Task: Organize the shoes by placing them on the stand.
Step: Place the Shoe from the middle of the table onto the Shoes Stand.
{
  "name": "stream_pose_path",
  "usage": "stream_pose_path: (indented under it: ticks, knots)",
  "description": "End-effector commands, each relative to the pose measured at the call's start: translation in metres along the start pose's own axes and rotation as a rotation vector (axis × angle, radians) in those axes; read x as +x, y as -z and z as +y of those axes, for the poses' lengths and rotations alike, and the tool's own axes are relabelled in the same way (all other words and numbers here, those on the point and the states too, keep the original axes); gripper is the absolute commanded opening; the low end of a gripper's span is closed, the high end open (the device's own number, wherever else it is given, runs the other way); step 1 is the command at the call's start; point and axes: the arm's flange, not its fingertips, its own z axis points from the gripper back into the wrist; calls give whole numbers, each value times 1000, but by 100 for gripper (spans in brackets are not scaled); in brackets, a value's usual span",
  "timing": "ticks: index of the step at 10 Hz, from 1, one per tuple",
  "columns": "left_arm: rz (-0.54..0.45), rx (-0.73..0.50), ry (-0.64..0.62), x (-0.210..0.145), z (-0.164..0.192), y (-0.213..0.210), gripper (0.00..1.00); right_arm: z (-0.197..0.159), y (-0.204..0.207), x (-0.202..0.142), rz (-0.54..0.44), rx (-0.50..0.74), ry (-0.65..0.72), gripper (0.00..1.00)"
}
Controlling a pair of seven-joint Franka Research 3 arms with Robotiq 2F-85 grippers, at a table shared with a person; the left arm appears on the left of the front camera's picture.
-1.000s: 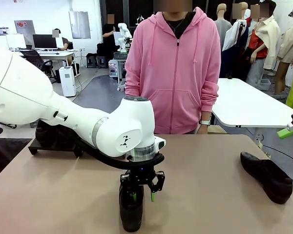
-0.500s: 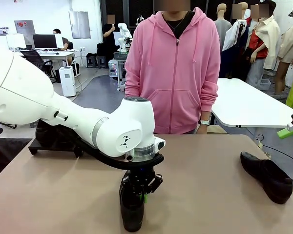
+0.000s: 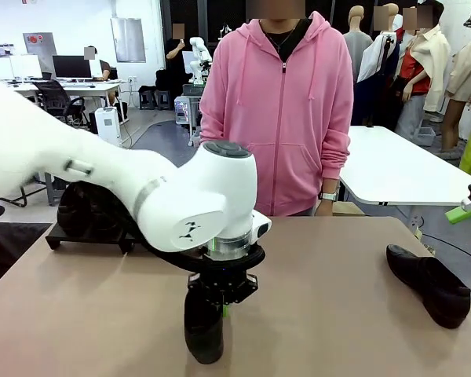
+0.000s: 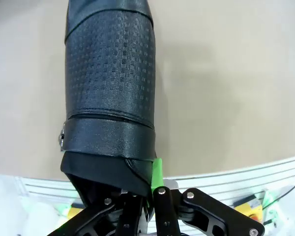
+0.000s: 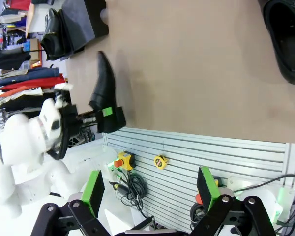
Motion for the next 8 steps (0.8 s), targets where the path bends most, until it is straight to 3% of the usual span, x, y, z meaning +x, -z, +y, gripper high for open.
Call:
stream_pose_path:
  ticks: [1, 2, 4, 6, 7, 8]
  knots:
    - [-158, 13, 106, -39, 35, -53, 0, 0, -1, -1, -4, 18, -13, 100]
    - [-211, 2, 190, -50, 56, -73, 0, 0, -1, -1, -4, 18, -13, 100]
    - [-362, 8, -75, -25, 114, -101, 0, 0, -1, -1, -4, 18, -13, 100]
    - [-322, 35, -162, 4, 164, -103, 0, 0, -1, -1, -4, 18, -13, 100]
    - [-316, -37, -278, 10, 181, -103, 0, 0, -1, -1, -4, 18, -13, 100]
    - [-338, 46, -136, -9, 151, -114, 0, 0, -1, -1, -4, 18, -13, 100]
